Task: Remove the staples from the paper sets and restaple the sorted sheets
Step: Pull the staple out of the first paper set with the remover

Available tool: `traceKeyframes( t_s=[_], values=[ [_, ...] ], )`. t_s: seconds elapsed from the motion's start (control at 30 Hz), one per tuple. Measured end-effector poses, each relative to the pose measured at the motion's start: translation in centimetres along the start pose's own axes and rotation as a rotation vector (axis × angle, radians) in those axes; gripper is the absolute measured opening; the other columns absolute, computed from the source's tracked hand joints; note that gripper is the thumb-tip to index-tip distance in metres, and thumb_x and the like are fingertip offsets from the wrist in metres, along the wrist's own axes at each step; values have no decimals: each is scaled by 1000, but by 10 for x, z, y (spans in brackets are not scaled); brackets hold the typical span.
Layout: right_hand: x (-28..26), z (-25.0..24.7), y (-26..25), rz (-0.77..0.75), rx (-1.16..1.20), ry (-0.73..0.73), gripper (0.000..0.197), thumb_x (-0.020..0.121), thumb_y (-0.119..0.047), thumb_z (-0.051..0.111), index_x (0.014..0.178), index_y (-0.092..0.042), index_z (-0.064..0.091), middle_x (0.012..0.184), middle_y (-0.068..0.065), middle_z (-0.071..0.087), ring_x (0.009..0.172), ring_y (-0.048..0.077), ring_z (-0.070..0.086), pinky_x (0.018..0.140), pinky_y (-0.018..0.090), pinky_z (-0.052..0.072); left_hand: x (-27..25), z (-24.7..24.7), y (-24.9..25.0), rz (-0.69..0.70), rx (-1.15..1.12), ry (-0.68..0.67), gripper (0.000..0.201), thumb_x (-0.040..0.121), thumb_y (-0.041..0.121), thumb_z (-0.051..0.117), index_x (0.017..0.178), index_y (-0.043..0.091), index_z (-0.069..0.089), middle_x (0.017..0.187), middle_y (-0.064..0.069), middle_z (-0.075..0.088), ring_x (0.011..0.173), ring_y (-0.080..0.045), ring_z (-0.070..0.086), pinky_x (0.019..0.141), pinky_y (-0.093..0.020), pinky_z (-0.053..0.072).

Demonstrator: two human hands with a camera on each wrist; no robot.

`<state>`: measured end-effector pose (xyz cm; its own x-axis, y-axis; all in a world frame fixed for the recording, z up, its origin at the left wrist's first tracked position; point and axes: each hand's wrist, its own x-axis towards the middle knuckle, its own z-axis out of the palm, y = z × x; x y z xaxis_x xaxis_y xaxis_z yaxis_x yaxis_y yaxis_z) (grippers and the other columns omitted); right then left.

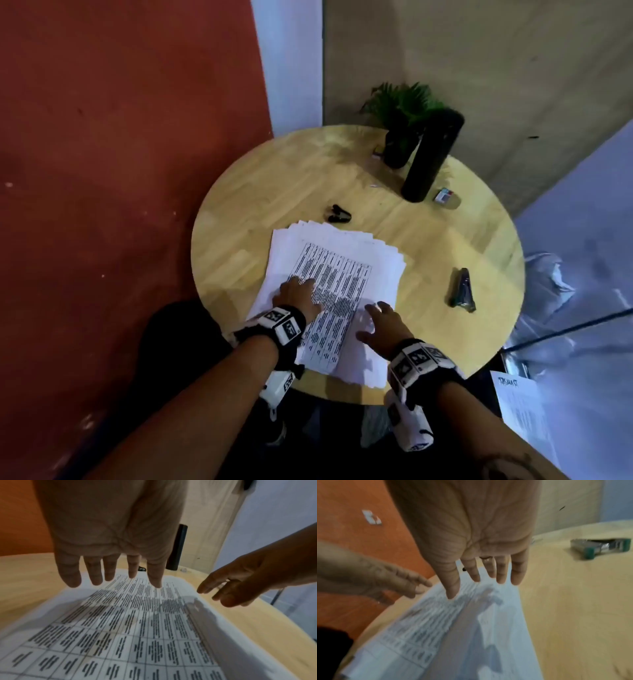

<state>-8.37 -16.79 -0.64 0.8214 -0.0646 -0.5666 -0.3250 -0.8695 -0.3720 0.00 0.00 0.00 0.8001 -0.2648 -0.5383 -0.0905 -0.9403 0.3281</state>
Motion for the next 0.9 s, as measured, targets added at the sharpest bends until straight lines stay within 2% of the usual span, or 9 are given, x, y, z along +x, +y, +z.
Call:
traceKeyframes(
  t_s=[0.07,0.13,0.2,0.27,0.43,0.57,0.63,0.73,0.9],
  values=[
    [10,6,-1,21,-53,46,69,90,-36,57,146,-18,20,156,10,5,140,29,17,106,42,34,11,0,1,-49,-4,-6,71,92,40,57,149,18,21,157,-13,12,143,-33,16,113,-46,24],
    [16,10,0,9,-120,46,76,88,-40,58,148,-26,12,157,8,-7,143,28,7,105,47,34,22,-2,6,-68,-1,-89,76,90,44,58,149,13,20,157,-15,14,143,-33,18,114,-45,25],
    [20,14,1,-13,-157,19,79,87,-44,59,147,-32,10,156,8,-11,143,29,2,104,51,33,26,-4,17,-34,43,-213,77,90,47,56,147,8,24,154,-16,24,140,-32,28,112,-40,30],
    [23,17,4,-18,-204,-12,78,85,-47,58,145,-32,11,156,7,-8,143,29,3,102,51,34,29,-9,31,-4,72,-257,73,90,48,56,145,7,30,151,-14,33,136,-30,36,109,-37,35],
    [26,0,-2,-29,-275,-23,67,83,-49,58,139,-29,28,149,10,16,134,32,23,100,48,31,43,-33,36,-66,134,-209,70,87,52,58,139,8,39,144,-14,43,129,-31,44,104,-39,40],
    [61,-47,-12,-6,-222,182,52,88,-42,53,134,-21,39,138,10,36,124,32,36,98,43,32,55,-36,16,-198,144,-148,79,85,56,58,145,13,27,149,-15,29,133,-36,35,107,-45,36],
    [95,-73,-18,-39,-212,252,49,90,-36,52,134,-16,39,138,12,36,124,32,35,96,41,34,58,-24,9,-251,82,-120,86,83,55,60,148,17,18,153,-16,16,138,-37,23,109,-49,31],
    [152,-96,-27,-84,-203,282,49,91,-28,53,135,-13,37,140,12,34,125,33,34,95,44,36,61,-12,9,-236,11,-9,92,79,55,66,147,19,17,155,-15,8,141,-36,14,106,-53,28],
    [229,-103,-43,-153,-139,183,52,94,-33,45,143,-26,26,154,11,13,131,38,27,96,51,36,74,-32,7,-218,81,50,87,79,57,63,145,18,21,149,-12,20,137,-33,19,103,-50,27]
  ],
)
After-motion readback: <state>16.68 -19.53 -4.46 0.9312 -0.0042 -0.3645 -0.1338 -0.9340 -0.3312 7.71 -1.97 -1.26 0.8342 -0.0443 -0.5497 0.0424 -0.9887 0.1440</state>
